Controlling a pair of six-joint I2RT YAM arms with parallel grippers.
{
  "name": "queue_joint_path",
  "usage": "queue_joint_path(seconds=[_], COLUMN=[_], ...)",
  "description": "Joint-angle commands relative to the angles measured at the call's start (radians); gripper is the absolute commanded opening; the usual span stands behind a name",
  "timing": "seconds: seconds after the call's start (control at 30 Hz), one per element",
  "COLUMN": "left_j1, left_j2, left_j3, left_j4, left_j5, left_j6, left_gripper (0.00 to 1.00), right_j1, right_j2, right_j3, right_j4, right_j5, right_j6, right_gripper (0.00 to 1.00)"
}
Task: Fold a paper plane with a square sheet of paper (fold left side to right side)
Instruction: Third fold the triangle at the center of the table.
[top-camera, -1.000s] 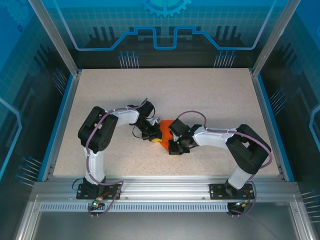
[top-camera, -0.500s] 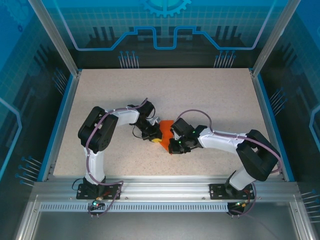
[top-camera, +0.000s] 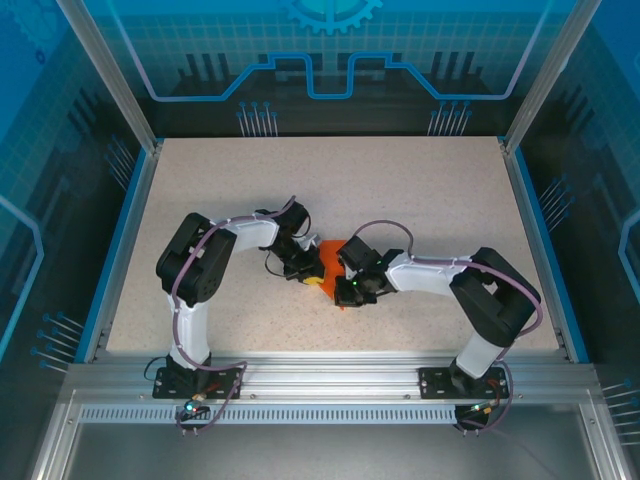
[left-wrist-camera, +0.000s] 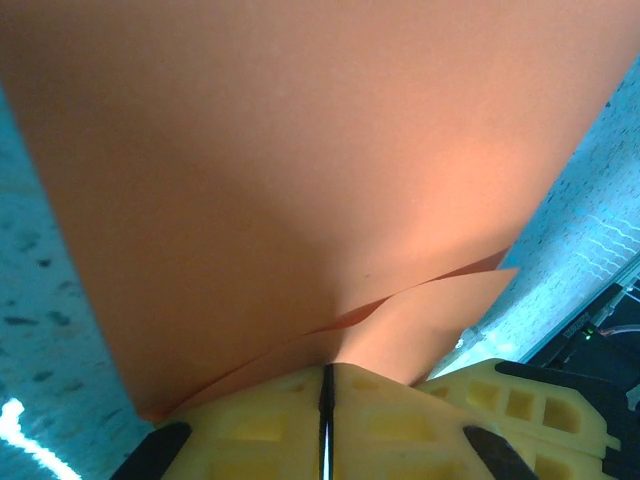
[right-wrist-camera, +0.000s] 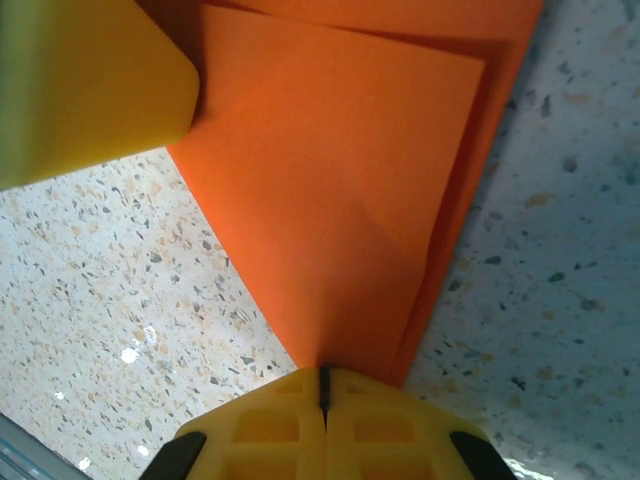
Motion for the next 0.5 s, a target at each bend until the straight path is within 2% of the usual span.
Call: queue_joint_path(seconds=[0.0, 0.17, 0.27, 0.47], left_j1=[-0.011, -0.01, -0.012, -0.016], left_j2=[0.025, -0.062, -0.119, -0.199], left_j3=[-0.011, -0.015, -0.029, -0.119], left_j4=[-0.029, 0.01, 0.025, 0.065], left_j5=[-0.114, -0.089, -0.071, 0.002], left_j6=[0.003, 0.009, 0.032, 0.079], left_gripper=[0.12, 0.2, 0.21, 0.13], right_j1=[-0.006, -0.006, -0.006, -0.005], right_j2=[0.022, 0.031, 0.036, 0.044], right_j3=[-0.004, -0.016, -0.022, -0.015], right_j4=[-0.065, -0.11, -0.12, -0.127], right_j5=[0.038, 0.038, 0.038, 0.037], right_j6=[0.03, 0.029, 0.023, 0.013], right_gripper=[0.0, 0.0, 0.0, 0.0])
